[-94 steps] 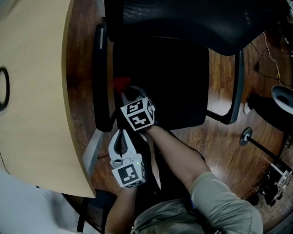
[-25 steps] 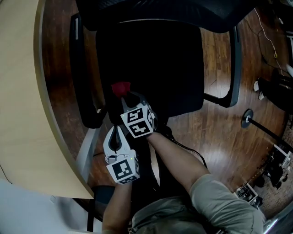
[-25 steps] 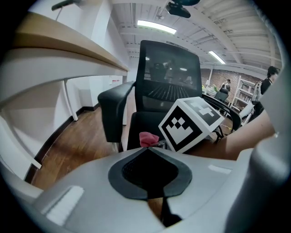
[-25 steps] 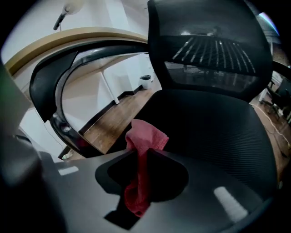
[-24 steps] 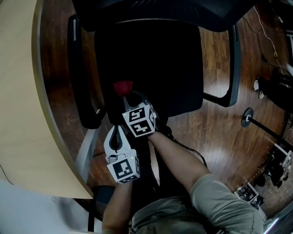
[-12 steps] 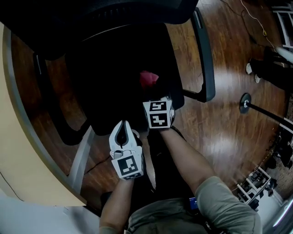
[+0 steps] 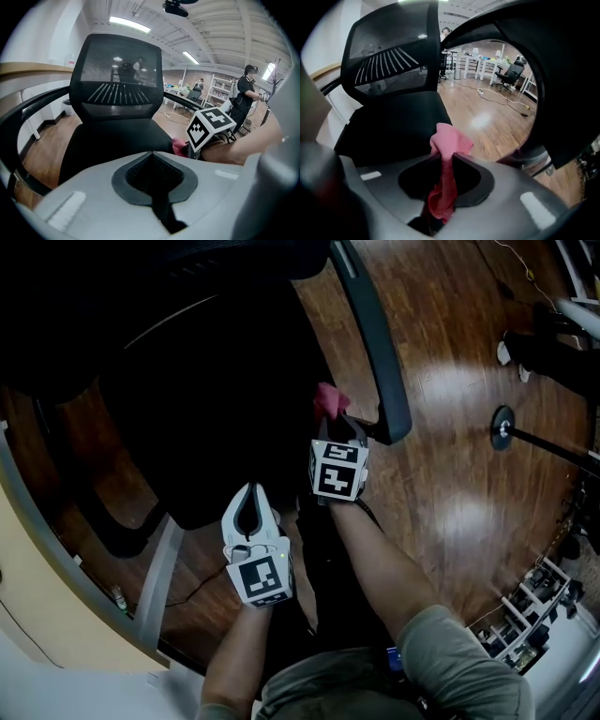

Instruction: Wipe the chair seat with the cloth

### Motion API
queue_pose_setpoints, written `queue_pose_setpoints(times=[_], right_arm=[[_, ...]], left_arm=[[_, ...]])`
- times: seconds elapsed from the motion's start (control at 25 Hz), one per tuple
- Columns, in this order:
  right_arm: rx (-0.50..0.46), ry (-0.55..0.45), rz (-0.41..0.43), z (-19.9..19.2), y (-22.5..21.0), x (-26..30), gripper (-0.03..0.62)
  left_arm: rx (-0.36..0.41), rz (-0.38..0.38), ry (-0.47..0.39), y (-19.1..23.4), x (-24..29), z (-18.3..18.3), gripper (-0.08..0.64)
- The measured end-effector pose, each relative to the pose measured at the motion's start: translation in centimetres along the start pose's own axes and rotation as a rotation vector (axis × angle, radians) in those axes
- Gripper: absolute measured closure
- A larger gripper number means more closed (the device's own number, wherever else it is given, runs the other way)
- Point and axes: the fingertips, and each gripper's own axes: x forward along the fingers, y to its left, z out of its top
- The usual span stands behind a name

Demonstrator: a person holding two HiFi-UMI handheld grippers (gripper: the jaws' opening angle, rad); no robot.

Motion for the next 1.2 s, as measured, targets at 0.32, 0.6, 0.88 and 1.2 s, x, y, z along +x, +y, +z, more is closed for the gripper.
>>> queue_pose_setpoints(times=[0.32, 0.6, 0.88, 1.2], right_arm=[[0.010, -0.004, 0.012, -0.5, -0.7, 0.5, 0.520], [-0.114, -0.118, 0.124, 2.2, 6.1, -3.1, 0.520], [-0.392, -0.145, 0.415, -0.8, 21.3, -7.8, 0.520], [-0.596, -0.082, 0.628, -8.7, 33.5, -10.3, 0.520]], left_arm=[[-0.027, 0.032, -0.004, -0.6, -0.4, -1.3, 0.554], [-0.079, 0.140, -0.021, 4.3, -4.2, -1.4, 0.555], [-0.132, 0.298, -0.005, 11.8, -9.2, -3.7, 0.555], [-0.191, 0.392, -0.007, 17.5, -13.3, -6.7, 0.555]])
